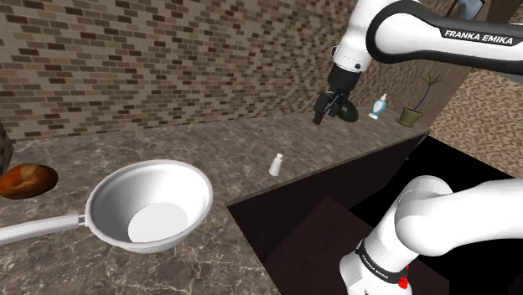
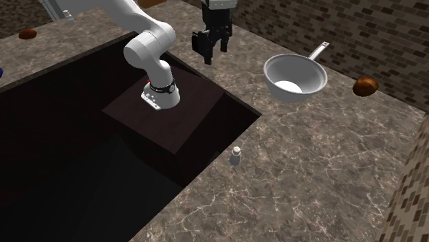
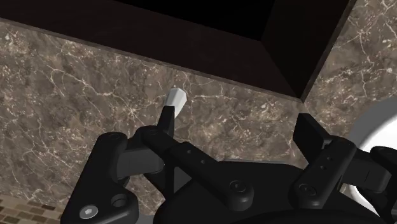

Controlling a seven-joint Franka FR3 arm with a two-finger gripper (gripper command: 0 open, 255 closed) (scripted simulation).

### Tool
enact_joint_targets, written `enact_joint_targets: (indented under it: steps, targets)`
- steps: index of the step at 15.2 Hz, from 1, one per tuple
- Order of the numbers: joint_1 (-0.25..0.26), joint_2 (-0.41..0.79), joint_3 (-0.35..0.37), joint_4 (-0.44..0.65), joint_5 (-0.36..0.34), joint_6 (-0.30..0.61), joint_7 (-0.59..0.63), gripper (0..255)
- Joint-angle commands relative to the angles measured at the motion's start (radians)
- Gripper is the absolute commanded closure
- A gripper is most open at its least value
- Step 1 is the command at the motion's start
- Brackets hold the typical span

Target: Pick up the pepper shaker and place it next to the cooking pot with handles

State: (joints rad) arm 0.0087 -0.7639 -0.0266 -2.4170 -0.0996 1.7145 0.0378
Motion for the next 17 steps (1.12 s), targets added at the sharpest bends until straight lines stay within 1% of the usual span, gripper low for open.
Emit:
enact_joint_targets:
  steps: [1, 9, 17]
  targets:
    - [0.000, 0.000, 0.000, 0.000, 0.000, 0.000, 0.000, 0]
    - [-0.029, 0.223, -0.053, -0.053, -0.033, 0.253, -0.009, 0]
    - [-0.053, 0.508, -0.102, -0.019, -0.046, 0.482, -0.023, 0]
